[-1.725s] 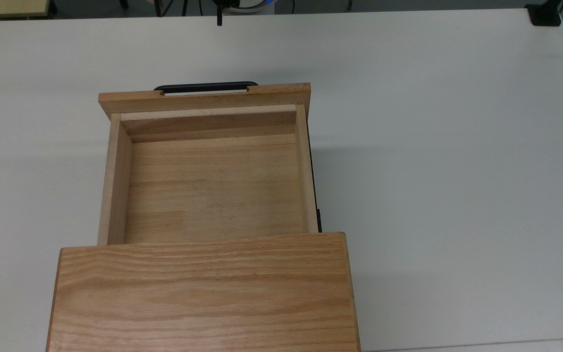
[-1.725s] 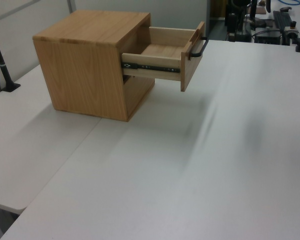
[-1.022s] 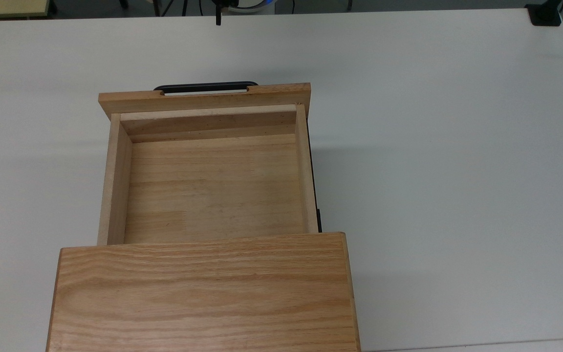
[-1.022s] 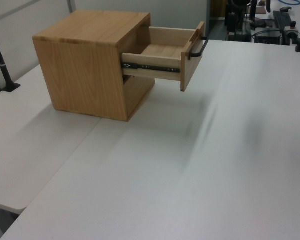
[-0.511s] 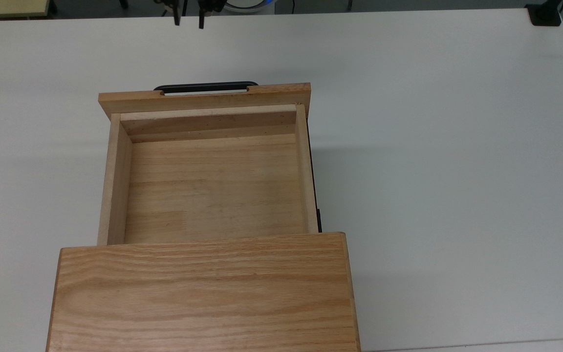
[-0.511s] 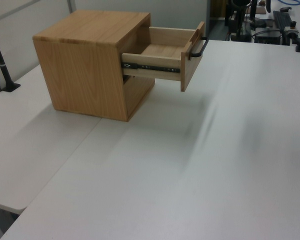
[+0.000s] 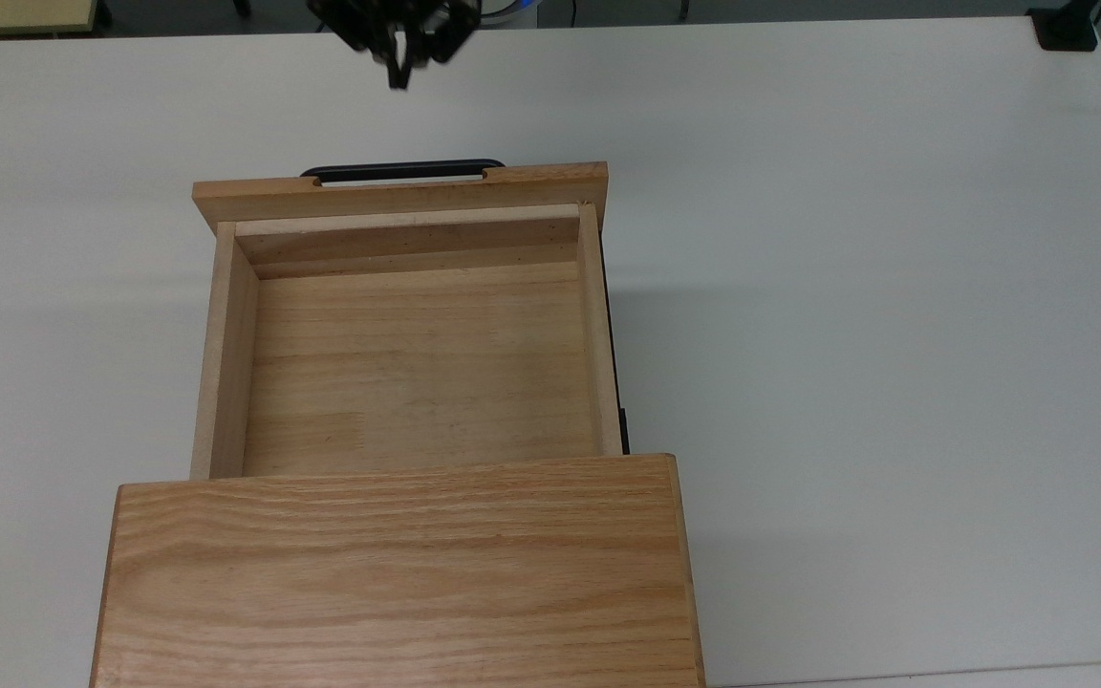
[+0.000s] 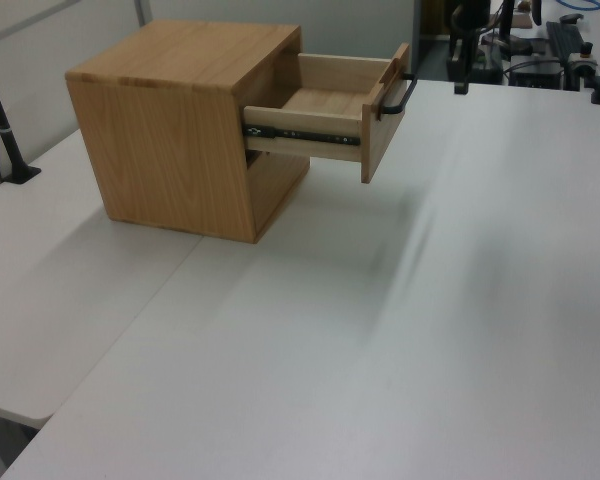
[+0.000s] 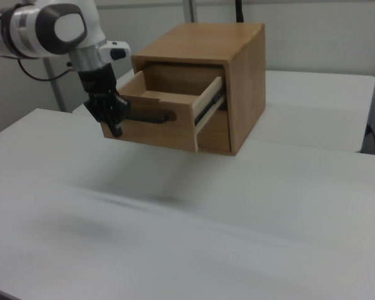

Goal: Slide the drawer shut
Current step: 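Move the gripper down toward the drawer's black bar handle, then lower the gripper fingers behind the black handle on the drawer front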

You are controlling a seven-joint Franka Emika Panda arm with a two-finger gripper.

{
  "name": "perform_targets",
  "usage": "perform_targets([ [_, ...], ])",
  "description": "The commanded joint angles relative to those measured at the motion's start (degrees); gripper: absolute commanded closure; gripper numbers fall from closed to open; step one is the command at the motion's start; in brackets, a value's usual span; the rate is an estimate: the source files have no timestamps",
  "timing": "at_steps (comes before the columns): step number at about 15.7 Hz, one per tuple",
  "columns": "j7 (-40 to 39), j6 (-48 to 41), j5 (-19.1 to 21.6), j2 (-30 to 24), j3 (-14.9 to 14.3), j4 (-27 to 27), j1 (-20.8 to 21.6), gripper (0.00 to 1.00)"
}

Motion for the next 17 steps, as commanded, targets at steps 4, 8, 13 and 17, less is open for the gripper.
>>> perform_targets([
  [4,-0.4,7.3,5.0,12.6,-1.7,13.1,0.4,0.95],
  [8,2.2,15.0,4.9,16.0,-1.8,15.6,0.5,0.95],
  [13,8.0,24.6,4.7,22.1,-1.8,20.6,0.5,0.95],
  [17,7.1,23.3,4.5,22.1,-1.8,20.1,0.4,0.95],
])
